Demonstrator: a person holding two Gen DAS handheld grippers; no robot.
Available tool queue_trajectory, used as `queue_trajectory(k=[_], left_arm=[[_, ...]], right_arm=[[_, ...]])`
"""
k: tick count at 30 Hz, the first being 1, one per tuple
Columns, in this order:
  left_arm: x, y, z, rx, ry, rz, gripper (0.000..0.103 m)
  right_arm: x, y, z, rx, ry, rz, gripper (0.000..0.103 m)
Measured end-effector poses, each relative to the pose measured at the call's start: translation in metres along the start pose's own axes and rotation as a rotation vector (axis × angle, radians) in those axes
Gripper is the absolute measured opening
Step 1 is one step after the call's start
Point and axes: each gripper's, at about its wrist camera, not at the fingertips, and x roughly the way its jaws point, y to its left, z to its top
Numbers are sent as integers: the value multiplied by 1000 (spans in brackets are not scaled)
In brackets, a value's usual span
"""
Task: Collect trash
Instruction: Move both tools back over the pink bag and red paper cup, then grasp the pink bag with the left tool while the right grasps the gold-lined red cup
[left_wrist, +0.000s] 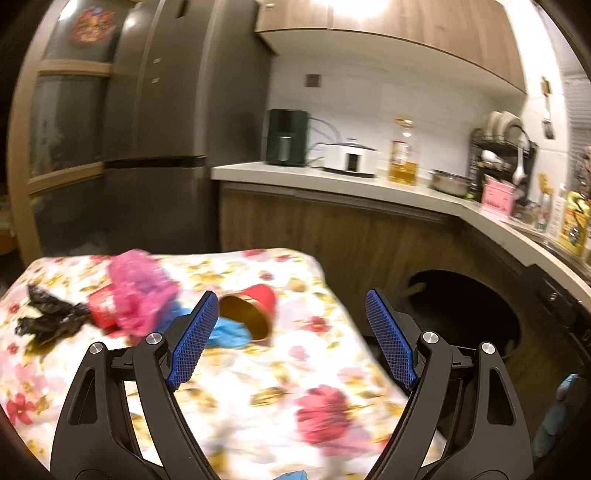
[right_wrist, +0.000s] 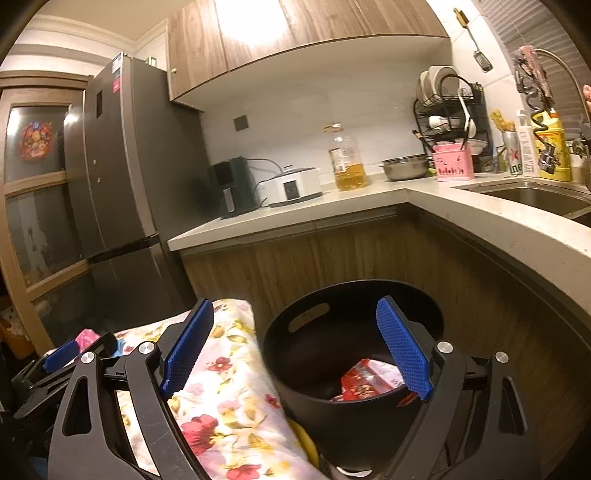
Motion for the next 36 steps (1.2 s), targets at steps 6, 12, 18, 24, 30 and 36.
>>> queue_trajectory(k=[6, 12, 18, 24, 30, 36], left_arm=[[3, 55, -9, -54, 7, 107, 80], [8, 103, -17, -90, 7, 180, 80], [17, 135, -20, -115, 6, 208, 80], [39, 150, -17, -122, 28, 202, 80], [66, 154, -19, -97, 85, 202, 67], [82, 162, -26, -105, 135, 185, 41]], right_arm=[[8, 31, -11, -43, 17, 39, 87], [23, 62, -21, -75, 37, 84, 85], [43, 92, -35, -94, 72, 123, 82], [60, 114, -40, -107, 80, 144, 81], [82, 131, -48, -130, 99, 141, 75], [103, 146, -61, -157, 136, 142, 69]])
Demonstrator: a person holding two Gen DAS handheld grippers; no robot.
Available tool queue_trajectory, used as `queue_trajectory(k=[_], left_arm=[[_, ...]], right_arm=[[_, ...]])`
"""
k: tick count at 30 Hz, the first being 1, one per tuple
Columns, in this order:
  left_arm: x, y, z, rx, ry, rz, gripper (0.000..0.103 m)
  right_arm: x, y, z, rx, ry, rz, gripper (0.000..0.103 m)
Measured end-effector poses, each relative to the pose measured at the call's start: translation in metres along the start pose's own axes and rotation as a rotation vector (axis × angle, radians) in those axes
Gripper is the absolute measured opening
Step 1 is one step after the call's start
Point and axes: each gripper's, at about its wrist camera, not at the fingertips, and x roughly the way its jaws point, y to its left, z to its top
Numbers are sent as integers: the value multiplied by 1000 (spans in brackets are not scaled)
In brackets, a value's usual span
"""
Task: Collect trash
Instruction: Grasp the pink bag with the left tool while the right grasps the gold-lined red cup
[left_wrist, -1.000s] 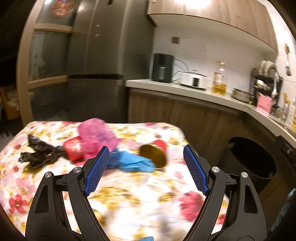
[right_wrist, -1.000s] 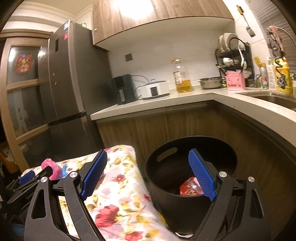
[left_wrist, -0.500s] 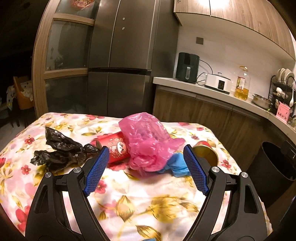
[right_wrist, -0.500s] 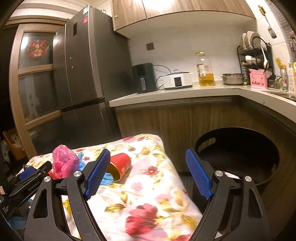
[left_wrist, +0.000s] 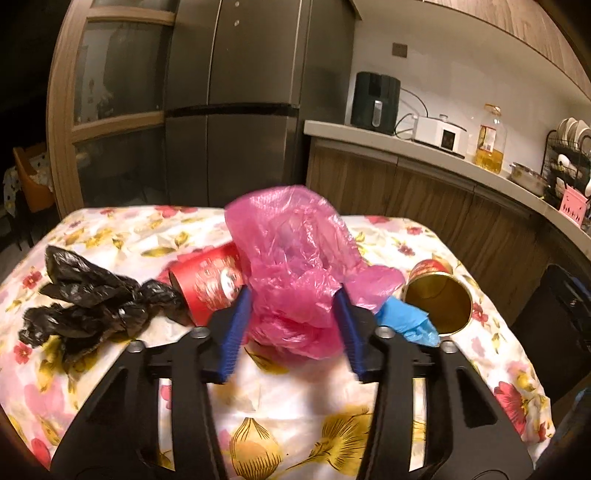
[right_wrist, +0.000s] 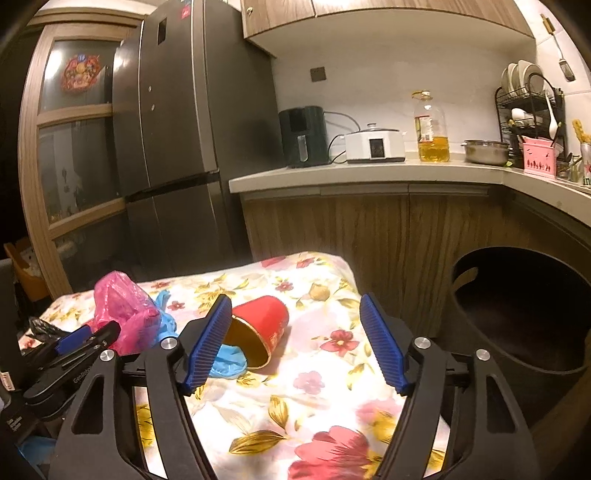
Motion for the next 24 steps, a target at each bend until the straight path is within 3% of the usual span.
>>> queue_trajectory(k=[13, 24], left_arm=[[-10, 12, -5, -45, -39, -72, 13], [-49, 28, 0, -111, -124, -124, 12]], right_arm=[[45, 19, -19, -52, 99, -7, 54], [65, 27, -24, -75, 156, -4, 38]])
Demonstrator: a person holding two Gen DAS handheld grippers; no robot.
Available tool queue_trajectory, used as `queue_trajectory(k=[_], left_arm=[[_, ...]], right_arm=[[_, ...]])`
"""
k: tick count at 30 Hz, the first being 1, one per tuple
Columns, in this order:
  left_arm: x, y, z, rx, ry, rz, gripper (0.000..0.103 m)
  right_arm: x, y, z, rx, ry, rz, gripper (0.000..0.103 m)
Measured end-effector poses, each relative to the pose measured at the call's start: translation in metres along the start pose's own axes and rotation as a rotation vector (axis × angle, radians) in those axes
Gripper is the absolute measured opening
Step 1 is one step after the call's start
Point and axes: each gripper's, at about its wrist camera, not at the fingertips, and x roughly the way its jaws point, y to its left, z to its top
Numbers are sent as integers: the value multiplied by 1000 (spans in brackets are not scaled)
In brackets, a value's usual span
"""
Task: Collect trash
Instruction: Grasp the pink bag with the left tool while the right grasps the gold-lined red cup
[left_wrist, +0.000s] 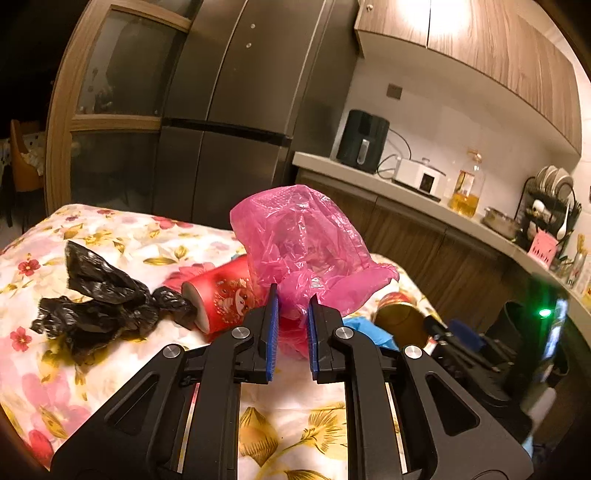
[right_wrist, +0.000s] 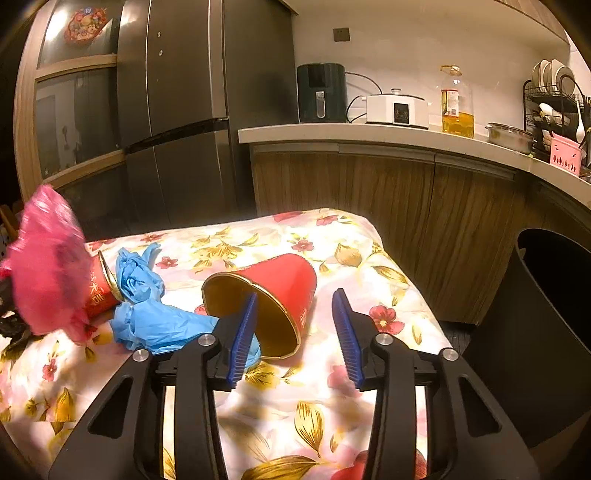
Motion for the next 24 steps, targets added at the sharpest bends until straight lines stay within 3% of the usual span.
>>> queue_trajectory(k=[4, 14, 24], left_arm=[[-11, 2, 3, -4, -20, -2, 12], [-21, 8, 3, -18, -23, 0, 12], [-25, 9, 6, -19, -29, 3, 12]], right_arm=[[9, -1, 1, 3, 31, 1, 34], [16, -3, 0, 12, 63, 20, 8], [0, -6, 6, 20, -8, 18, 4]])
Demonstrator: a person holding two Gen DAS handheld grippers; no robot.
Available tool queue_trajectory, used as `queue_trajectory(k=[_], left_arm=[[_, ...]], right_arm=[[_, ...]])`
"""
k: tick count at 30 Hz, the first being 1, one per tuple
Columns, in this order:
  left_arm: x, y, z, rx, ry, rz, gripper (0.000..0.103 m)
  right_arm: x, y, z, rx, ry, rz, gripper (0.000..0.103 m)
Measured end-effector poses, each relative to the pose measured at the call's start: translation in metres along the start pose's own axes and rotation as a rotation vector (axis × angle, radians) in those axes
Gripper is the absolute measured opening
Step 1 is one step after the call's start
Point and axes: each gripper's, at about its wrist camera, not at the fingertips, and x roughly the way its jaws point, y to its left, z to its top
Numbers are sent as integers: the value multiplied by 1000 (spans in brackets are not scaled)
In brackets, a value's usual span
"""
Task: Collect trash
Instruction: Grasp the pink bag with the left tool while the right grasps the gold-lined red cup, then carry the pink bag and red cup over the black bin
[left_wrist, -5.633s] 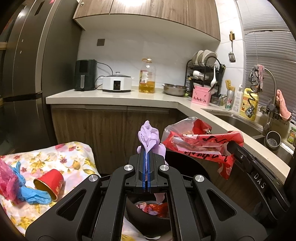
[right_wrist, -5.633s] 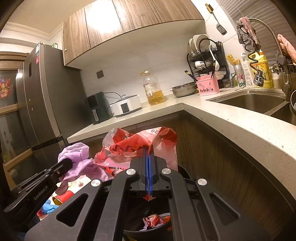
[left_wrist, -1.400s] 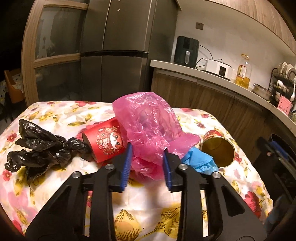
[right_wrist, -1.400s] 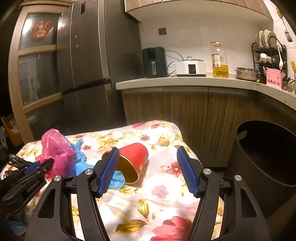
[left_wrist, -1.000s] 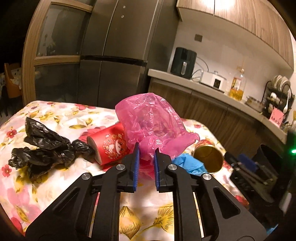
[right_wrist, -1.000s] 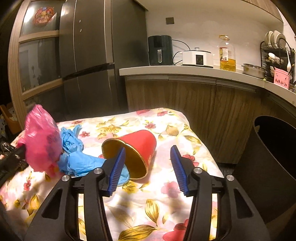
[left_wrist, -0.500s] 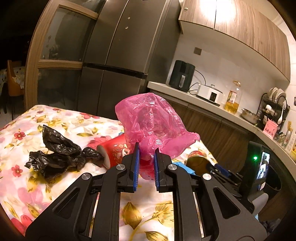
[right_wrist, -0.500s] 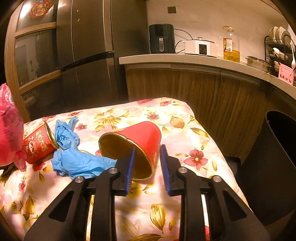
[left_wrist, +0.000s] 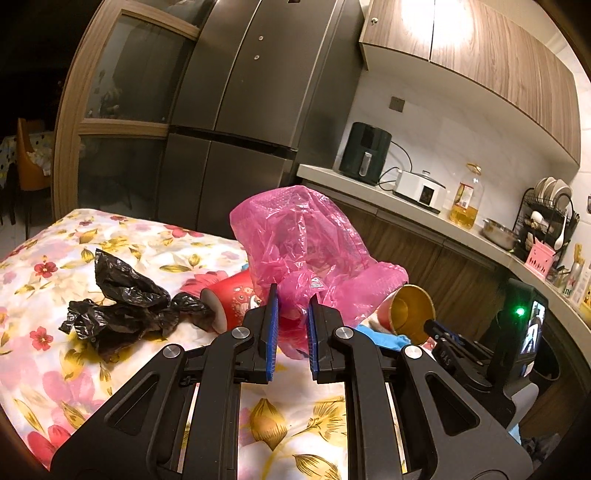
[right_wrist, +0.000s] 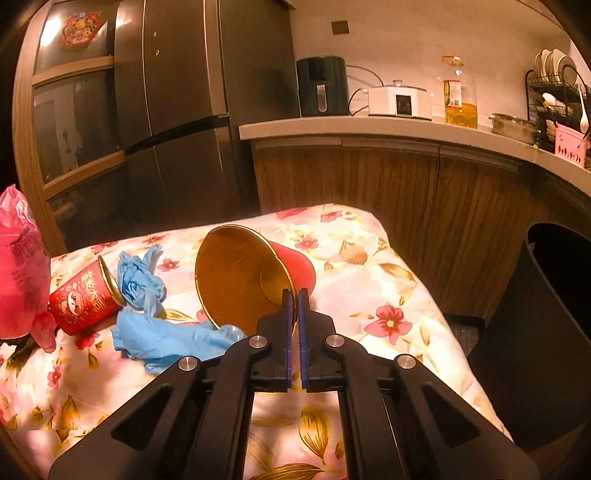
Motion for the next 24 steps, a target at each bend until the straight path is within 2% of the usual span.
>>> queue_trajectory(k=[12, 24], left_arm=[[-11, -11, 3, 16, -17, -18, 12], [-25, -59, 9, 77, -40, -90, 12]], right_arm=[[-36, -14, 9, 24, -72, -9, 4], [-92, -51, 24, 81, -180, -48, 4]])
